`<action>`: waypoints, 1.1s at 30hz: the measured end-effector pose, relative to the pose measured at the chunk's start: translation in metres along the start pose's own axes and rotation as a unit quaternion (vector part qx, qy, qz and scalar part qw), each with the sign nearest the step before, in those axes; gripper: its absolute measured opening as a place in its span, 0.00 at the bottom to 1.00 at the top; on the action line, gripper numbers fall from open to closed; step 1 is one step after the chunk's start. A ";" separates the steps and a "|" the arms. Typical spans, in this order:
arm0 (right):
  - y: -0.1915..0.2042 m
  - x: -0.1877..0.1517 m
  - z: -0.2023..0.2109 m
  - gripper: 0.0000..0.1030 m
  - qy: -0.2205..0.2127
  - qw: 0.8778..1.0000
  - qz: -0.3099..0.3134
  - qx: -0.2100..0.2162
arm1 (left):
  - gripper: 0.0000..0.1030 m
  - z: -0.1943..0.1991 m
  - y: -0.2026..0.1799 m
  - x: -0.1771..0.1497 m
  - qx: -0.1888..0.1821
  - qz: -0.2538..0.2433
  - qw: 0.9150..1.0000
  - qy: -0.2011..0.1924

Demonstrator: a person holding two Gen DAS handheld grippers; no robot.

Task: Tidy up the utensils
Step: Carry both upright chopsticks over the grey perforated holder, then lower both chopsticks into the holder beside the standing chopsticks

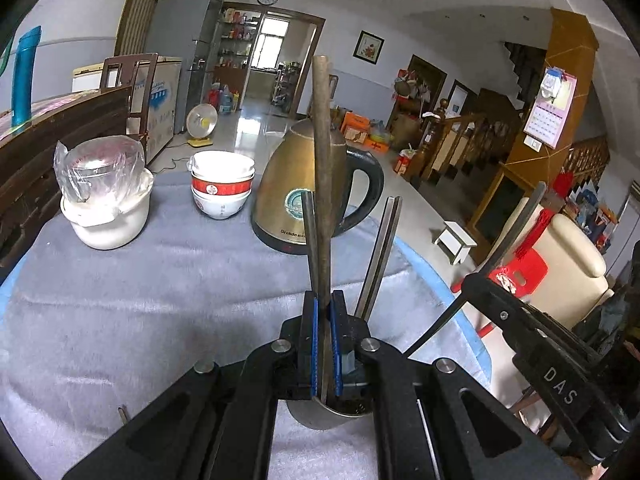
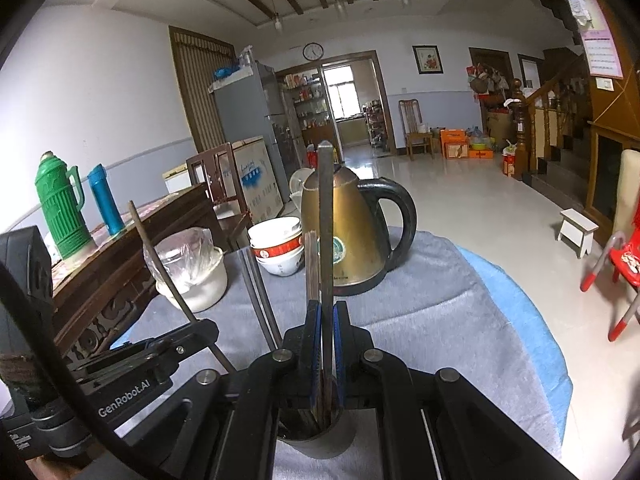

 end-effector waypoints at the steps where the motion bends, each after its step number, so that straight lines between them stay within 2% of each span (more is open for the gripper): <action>1: 0.000 -0.001 -0.001 0.06 0.002 1.000 0.000 -0.001 | 0.06 -0.001 0.000 -0.001 0.000 0.000 1.000 0.003; 33: -0.006 -0.016 -0.027 0.06 0.051 0.999 0.011 -0.014 | 0.06 -0.015 -0.004 -0.010 0.002 -0.006 0.999 0.036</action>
Point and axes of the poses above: each gripper's, at about its wrist camera, not at the fingertips, and z roughly against the way its jaws point, y to its left, x to its top, the point moved 7 cm from there along -z, roughly the way its jaws point, and after that the axes turned 14 degrees about -z, right-handed, at the moved point
